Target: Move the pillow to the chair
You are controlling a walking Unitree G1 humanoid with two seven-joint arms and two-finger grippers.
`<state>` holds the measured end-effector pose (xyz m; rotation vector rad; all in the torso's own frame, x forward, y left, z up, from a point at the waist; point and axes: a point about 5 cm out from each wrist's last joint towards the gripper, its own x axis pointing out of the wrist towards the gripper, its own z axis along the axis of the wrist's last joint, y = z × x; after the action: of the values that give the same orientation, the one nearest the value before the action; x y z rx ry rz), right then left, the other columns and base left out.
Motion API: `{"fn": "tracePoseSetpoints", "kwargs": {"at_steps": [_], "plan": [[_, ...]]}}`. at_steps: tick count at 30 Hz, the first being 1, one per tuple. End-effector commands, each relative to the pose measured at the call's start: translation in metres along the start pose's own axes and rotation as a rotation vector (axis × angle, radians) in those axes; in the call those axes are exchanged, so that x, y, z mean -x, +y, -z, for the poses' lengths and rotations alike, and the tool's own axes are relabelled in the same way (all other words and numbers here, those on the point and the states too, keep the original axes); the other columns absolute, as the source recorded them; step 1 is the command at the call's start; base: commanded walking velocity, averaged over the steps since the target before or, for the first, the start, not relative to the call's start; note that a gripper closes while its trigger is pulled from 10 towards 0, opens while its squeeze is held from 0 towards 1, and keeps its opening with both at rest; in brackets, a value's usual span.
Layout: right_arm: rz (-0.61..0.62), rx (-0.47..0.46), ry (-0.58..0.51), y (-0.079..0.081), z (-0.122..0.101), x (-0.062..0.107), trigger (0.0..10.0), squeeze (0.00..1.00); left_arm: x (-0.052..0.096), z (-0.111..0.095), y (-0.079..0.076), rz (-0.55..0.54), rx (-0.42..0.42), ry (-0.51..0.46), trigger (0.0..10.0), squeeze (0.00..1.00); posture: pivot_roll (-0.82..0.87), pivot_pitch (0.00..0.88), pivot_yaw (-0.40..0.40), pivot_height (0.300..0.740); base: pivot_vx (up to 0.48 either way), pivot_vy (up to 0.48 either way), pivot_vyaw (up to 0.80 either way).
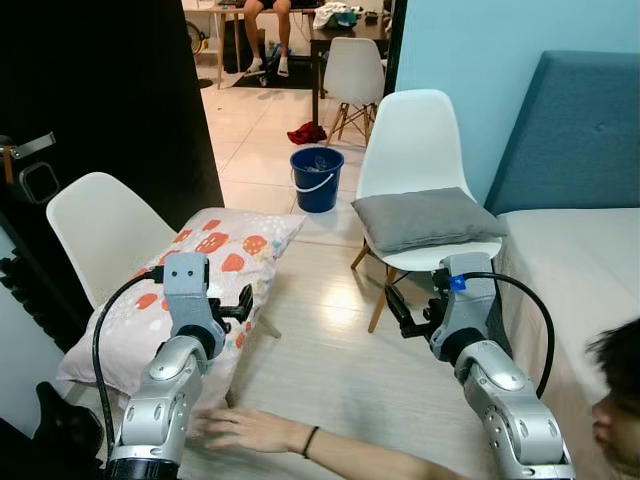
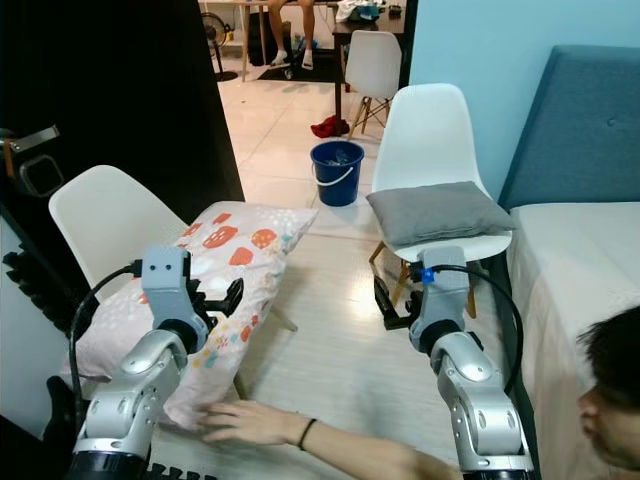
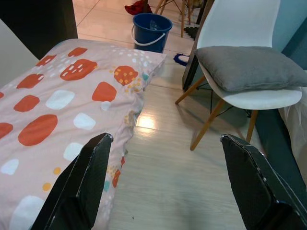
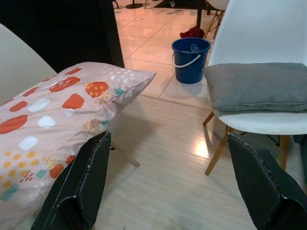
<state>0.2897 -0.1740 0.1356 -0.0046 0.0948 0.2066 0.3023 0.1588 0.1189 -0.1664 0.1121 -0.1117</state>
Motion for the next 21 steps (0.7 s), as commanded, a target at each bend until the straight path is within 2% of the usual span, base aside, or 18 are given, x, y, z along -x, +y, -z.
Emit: {"fn": "tracePoseSetpoints", "kwargs": {"at_steps": [1,4,21], "plan": [[-0.003,-0.017,0.014,0.0008,0.0030,-0.0015,10.0,0.00,-0.0006,0.0021,0.0004,0.021,0.036,0.001,10.0,0.00,-0.07,0.000,0.011,0.725,0.000,0.000,0.00],[-0.004,-0.021,0.014,0.0011,0.0032,-0.0018,10.0,0.00,-0.0005,0.0016,-0.0004,0.048,0.059,-0.005,10.0,0.00,-0.07,0.000,0.011,0.725,0.000,0.000,0.00],[-0.008,-0.030,0.013,0.0012,0.0031,-0.0018,10.0,0.00,-0.0002,0.0027,-0.0003,0.057,0.070,-0.004,10.0,0.00,-0.07,0.000,0.009,0.725,0.000,0.000,0.00]]}}
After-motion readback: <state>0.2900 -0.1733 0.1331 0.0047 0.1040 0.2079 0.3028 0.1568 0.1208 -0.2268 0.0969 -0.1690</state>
